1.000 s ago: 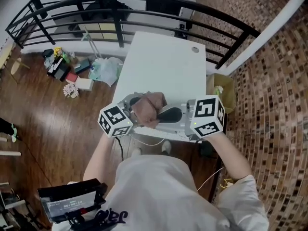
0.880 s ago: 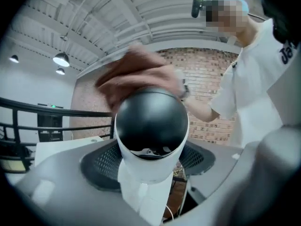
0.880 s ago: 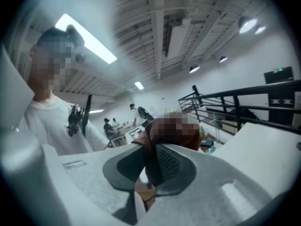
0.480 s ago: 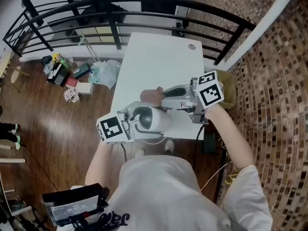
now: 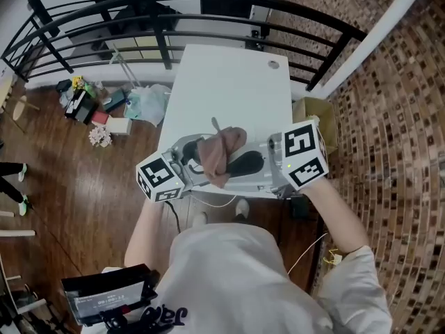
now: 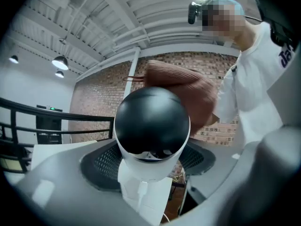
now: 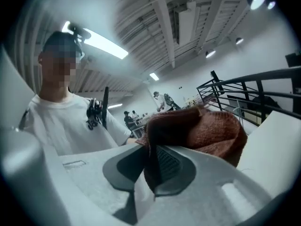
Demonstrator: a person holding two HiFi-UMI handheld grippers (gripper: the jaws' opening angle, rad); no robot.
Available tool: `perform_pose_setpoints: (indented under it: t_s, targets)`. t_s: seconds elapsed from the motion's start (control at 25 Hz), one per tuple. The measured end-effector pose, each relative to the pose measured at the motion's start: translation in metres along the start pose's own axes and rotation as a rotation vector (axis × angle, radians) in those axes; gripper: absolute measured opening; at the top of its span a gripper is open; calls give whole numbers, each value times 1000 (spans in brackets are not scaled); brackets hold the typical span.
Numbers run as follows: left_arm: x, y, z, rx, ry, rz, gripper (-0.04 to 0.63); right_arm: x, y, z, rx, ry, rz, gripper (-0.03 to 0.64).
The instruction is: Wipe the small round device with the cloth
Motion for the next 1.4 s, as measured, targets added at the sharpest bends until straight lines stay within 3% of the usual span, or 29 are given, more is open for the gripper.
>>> perform_pose_setpoints:
  t_s: [0.16, 0.28, 0.4, 0.48, 0.6, 0.76, 0.88, 1.12, 1.28, 1.4]
  targets:
    - [-4, -11, -1, 39, -23, -6, 391, -36, 4, 17, -63, -94, -50, 34]
    - [-5, -6, -6, 12, 5, -37, 391, -22, 5, 4, -57, 18, 4, 35]
    - [6, 13, -7, -83, 32, -17, 391, 18, 29, -41, -124, 227, 55, 35]
    - [13, 33, -5, -170, 46, 8, 391, 30, 57, -70, -200, 294, 68, 35]
    - [19, 61, 1, -288, 78, 14, 391, 16, 79, -76, -244, 238, 72, 35]
    - [18, 68, 8, -337, 68, 27, 391, -5, 74, -52, -159, 189, 171, 35]
    - [18, 58, 8, -299, 69, 10, 391, -1, 66, -53, -125, 208, 174, 34]
    - [19, 27, 9, -121, 88, 21, 391, 19, 18, -42, -76, 154, 5, 34]
    - [25, 10, 9, -61, 121, -4, 391, -5, -6, -17, -38, 76, -39, 34]
    - [19, 8, 10, -55, 82, 22, 391, -28, -10, -8, -42, 42, -42, 34]
Point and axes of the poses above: the fingertips, and each gripper's own axes: z forward along the fingers, y to its right, x out of its top, the point moved 1 cm from there along -z, backward along the fingers, and after that the axes turned 9 degrees about y, right-handed, at the moved point
